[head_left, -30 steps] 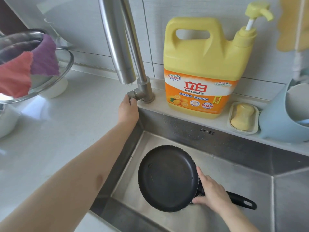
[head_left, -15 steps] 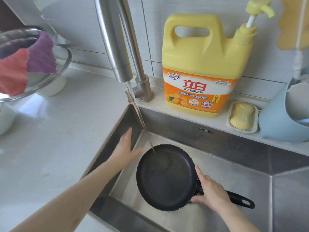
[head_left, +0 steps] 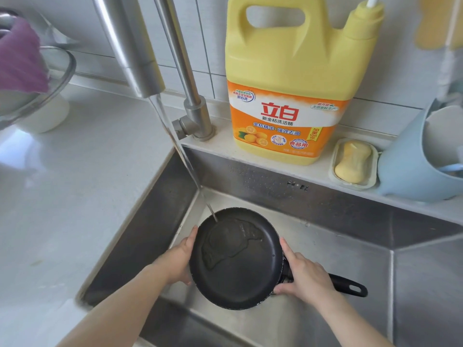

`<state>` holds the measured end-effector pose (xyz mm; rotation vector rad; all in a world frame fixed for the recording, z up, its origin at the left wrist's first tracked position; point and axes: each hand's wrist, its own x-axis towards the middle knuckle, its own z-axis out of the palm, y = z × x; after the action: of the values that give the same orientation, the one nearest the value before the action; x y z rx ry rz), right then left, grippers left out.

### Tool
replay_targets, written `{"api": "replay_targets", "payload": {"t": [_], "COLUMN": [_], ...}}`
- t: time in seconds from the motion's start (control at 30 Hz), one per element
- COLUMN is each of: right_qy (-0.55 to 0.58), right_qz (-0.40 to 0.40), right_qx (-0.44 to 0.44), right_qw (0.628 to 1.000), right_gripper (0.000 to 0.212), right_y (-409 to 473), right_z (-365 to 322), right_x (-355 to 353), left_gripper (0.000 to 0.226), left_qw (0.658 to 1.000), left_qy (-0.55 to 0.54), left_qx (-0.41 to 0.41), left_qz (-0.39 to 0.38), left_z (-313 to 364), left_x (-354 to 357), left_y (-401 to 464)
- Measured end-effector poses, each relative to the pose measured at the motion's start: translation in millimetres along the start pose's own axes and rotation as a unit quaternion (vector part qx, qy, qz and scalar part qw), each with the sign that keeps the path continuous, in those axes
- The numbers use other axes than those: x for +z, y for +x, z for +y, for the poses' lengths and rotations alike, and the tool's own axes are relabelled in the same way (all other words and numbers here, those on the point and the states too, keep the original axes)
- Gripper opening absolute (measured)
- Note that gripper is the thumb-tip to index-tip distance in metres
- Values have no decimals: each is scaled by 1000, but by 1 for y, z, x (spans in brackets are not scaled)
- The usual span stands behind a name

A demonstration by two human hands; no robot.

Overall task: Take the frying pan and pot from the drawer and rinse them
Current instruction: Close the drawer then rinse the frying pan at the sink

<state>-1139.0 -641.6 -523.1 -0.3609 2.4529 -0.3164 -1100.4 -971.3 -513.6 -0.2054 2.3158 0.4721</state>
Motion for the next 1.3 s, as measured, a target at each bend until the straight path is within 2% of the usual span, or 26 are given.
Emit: {"api": "replay_targets", "payload": {"t": [0.23, 0.4, 0.57, 0.7, 0.8, 0.9, 1.07, 1.2, 1.3], "right_qy": [8, 48, 138, 226, 252, 185, -16, -141, -142], "right_qz": [-21, -53, -66, -38, 12, 71, 127, 86, 10], "right_qx": [8, 11, 2, -5, -11, -7, -40, -35, -38], "right_qw": [1000, 997, 988, 973, 968, 980, 991, 986, 989], "right_gripper": [129, 125, 116, 117, 119, 122, 125, 128, 120], "right_y": [1, -10, -43, -64, -78, -93, -116, -128, -139], "right_z": [-3, 5, -5, -29, -51, -67, -82, -87, -88], "right_x": [-6, -28, -57, -65, -75, -101, -178, -250, -283], "left_gripper": [158, 130, 134, 124, 110, 126, 139, 125, 118], "left_qw": [997, 984, 987, 987, 980, 979, 972, 953, 951], "left_qy": [-71, -148, -79, -57, -108, -114, -152, -236, -231], "left_qx": [38, 86, 117, 136, 164, 165, 138, 183, 206], "left_qz": [-8, -56, -76, -61, -32, 35, 116, 53, -3], "left_z": [-15, -6, 23, 46, 45, 30, 29, 51, 55], "left_x": [9, -16, -86, -144, -164, -163, -135, -126, -131], "left_y": [10, 0, -36, -81, -107, -126, -138, -142, -147]}}
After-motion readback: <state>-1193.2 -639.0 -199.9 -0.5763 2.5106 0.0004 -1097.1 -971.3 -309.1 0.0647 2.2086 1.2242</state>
